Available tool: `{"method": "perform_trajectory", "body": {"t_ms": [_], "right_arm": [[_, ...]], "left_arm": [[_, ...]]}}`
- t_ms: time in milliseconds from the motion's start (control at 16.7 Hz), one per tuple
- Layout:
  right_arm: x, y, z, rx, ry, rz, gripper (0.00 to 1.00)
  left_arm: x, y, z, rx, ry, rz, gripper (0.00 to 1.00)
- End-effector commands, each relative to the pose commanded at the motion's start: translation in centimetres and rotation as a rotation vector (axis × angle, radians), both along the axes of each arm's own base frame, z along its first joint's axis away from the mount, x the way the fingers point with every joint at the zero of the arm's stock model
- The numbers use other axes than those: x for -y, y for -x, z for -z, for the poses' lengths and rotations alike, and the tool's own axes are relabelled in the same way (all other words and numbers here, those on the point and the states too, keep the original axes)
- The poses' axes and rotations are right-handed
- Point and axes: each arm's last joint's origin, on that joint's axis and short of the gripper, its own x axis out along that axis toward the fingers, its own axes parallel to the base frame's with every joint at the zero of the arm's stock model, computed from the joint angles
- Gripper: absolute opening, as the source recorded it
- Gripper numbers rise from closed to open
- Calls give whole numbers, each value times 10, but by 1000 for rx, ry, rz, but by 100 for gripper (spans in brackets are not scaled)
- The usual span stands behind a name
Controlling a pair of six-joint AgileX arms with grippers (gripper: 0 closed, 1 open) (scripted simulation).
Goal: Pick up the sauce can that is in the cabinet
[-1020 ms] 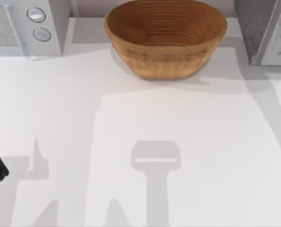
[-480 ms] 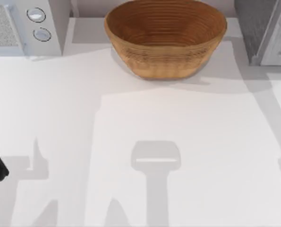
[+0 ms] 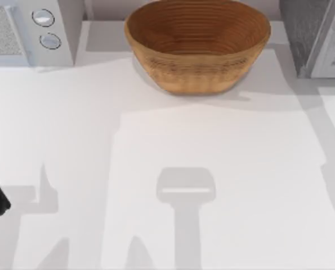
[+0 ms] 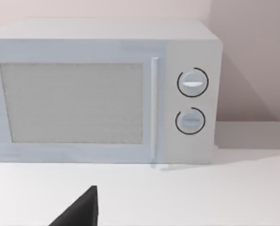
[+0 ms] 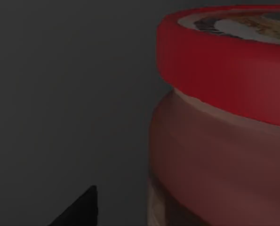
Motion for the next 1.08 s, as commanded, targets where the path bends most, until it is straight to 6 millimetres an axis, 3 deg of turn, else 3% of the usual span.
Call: {"method": "perform_trajectory", "body": {"t_ms": [240,1020,1080], "right_arm": [[0,-2,0,0,0,0,100],[0,-2,0,0,0,0,2],[0,-2,0,0,0,0,0]], "left_arm": [[0,0,0,0,0,0,100],[0,0,0,0,0,0,100],[0,0,0,0,0,0,100]]}}
